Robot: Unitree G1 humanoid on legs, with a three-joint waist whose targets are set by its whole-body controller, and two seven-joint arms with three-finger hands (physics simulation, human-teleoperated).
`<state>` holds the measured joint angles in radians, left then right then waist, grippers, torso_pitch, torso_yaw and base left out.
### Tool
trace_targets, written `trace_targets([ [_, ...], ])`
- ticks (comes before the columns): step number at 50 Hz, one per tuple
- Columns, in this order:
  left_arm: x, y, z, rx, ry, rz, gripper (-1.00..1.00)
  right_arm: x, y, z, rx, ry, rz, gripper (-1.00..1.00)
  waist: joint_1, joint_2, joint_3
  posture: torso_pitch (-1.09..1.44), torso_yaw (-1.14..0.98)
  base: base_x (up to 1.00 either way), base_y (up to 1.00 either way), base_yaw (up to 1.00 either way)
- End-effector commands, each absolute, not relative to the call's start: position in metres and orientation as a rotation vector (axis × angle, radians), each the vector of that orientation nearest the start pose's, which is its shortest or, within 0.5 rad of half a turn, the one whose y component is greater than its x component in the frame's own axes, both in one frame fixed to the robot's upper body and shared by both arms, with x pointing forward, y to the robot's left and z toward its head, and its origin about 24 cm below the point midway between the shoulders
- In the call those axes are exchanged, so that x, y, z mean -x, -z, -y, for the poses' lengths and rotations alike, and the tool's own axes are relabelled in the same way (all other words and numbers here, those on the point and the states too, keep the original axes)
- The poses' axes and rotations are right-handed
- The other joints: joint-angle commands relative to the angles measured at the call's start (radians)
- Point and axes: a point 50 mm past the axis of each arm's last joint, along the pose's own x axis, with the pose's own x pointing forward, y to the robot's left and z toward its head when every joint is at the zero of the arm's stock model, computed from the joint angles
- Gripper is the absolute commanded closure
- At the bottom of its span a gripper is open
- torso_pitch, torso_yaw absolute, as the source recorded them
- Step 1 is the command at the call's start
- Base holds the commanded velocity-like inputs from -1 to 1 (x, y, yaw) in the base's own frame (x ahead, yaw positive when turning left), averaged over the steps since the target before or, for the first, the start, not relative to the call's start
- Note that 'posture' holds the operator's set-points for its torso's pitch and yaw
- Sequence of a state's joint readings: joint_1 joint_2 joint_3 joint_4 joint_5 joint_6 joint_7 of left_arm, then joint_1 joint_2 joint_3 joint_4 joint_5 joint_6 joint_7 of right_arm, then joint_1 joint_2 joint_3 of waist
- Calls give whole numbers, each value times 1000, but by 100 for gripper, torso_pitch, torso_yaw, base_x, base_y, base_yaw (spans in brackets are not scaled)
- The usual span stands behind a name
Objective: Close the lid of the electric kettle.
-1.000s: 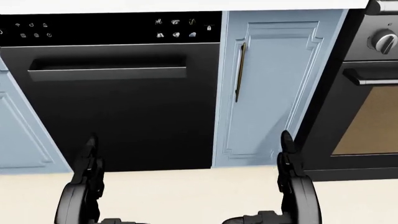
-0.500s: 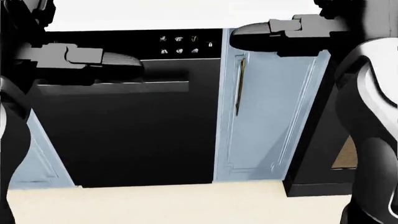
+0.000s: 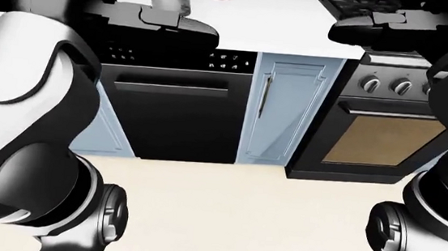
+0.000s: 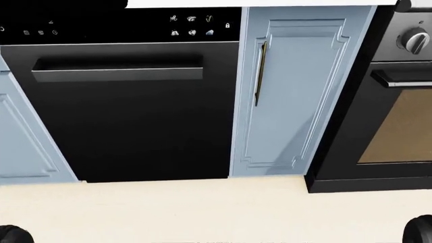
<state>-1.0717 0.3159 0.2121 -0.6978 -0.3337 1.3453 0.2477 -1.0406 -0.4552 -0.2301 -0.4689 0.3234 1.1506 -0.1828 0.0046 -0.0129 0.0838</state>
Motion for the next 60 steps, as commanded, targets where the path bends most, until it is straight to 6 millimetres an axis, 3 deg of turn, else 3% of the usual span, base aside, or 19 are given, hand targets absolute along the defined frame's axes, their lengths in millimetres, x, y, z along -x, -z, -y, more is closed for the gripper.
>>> trace_targets([
  [1,-242,-363,-150,-63,-26,538,-100,-273,-363,181,109,93,471,-100,2,0,-33,0,0,0,0,0],
  [2,-242,-363,-150,-63,-26,538,-100,-273,-363,182,109,94,471,-100,1,0,-32,0,0,0,0,0],
  [3,-242,-363,-151,-67,-27,536,-100,-274,-362,181,111,90,468,-100,0,5,-65,0,0,12,0,0],
  [7,-241,-363,-153,-64,-25,538,-100,-276,-359,179,112,87,463,-100,-2,11,-41,0,0,18,0,0],
  [15,-238,-364,-149,-70,-16,547,-100,-276,-358,178,113,83,463,-100,-1,8,-44,0,0,21,0,0],
  [20,-235,-366,-150,-75,-23,550,-100,-277,-356,176,110,77,459,-100,-6,51,-38,0,0,21,0,0],
  [22,-234,-367,-151,-76,-22,553,-100,-277,-356,174,111,74,457,-100,-3,44,-49,0,0,22,0,0],
  [25,-234,-367,-152,-74,-22,553,-100,-278,-355,174,112,72,453,-100,-2,61,-46,0,0,22,0,0],
  [31,-233,-369,-150,-75,-18,555,-100,-279,-354,175,107,74,450,-100,15,5,-34,0,0,26,0,0],
  [33,-232,-369,-149,-72,-14,556,-100,-279,-354,175,107,73,449,-100,18,-53,-54,0,0,29,0,0],
  [34,-233,-368,-148,-74,-13,556,-100,-279,-354,175,108,74,449,-100,10,-25,-40,0,0,30,0,0],
  [36,-234,-367,-148,-70,-14,552,-100,-279,-354,175,107,71,449,-100,11,-50,-28,0,0,30,0,0],
  [43,-233,-368,-148,-71,-13,552,-100,-279,-353,176,109,72,449,-100,-2,3,-25,0,0,29,0,0],
  [46,-233,-368,-148,-78,-15,553,-100,-280,-352,173,112,66,447,-100,-13,53,-35,0,0,29,0,0],
  [48,-234,-367,-147,-83,-16,551,-100,-280,-353,175,110,73,450,-100,-24,90,-62,0,0,30,0,0],
  [49,-234,-366,-147,-83,-16,551,-100,-279,-353,175,109,73,450,-100,-10,75,-46,0,0,28,0,0],
  [50,-234,-367,-148,-82,-16,553,-100,-279,-353,175,109,72,449,-100,-17,89,-39,0,0,30,0,0],
  [57,-235,-366,-150,-85,-23,553,-100,-280,-352,173,111,67,447,-100,1,39,-41,0,0,29,0,0],
  [60,-233,-368,-149,-84,-21,553,-100,-280,-353,173,109,66,449,-100,14,-1,-43,0,0,32,0,0],
])
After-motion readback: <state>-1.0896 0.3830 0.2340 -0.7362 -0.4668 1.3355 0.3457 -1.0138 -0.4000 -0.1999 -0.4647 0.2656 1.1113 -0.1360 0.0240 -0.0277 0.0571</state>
